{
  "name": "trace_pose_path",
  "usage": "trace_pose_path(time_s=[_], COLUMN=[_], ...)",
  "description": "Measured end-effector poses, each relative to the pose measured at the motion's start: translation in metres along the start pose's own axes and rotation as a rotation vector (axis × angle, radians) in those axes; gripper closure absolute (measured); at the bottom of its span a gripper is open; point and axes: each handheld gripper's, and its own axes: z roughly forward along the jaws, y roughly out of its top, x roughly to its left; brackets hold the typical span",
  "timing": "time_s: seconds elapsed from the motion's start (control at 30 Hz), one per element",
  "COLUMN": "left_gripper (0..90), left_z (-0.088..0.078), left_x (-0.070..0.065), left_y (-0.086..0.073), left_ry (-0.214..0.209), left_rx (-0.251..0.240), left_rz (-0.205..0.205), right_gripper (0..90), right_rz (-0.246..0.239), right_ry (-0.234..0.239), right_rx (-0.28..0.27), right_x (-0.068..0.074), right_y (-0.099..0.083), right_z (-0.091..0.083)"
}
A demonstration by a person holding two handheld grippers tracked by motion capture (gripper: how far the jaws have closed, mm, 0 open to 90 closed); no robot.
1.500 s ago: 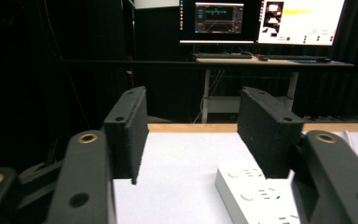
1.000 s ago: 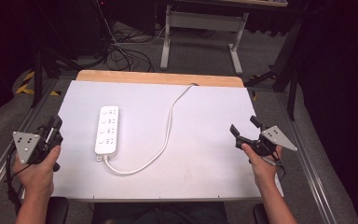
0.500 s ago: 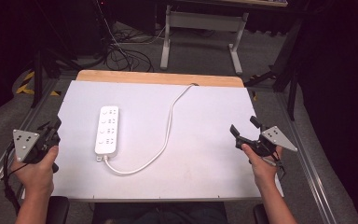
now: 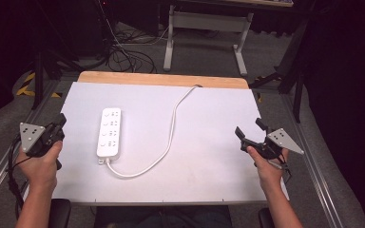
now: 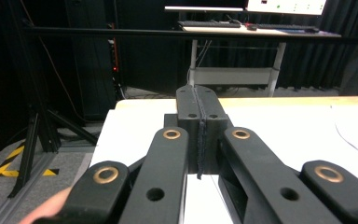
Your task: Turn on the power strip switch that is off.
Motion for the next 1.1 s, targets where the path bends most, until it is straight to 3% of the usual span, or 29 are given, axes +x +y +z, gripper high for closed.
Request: trace_pose_path(time_s=[0.23, 0.57, 0.67, 1.1], left_gripper=[89.9, 89.9, 89.9, 89.9], left_z=[0.018, 0.035, 0.042, 0.057], left_x=[-0.006, -0.012, -0.016, -0.021], left_y=[0.005, 0.003, 0.004, 0.000], left_ry=[-0.037, -0.090, -0.104, -0.128], left_rx=[0.040, 0.091, 0.108, 0.171], left_rz=[0.069, 0.102, 0.131, 0.149], right_gripper=[12.8, 12.8, 12.8, 12.8], right_rz=[-0.004, -0.024, -0.025, -0.023], right_ry=[-0.001, -0.013, -0.017, -0.016], right_rx=[0.004, 0.014, 0.012, 0.015], right_x=[0.001, 0.001, 0.001, 0.002], right_y=[-0.001, -0.002, -0.001, -0.002], right_z=[0.001, 0.000, -0.001, 0.000])
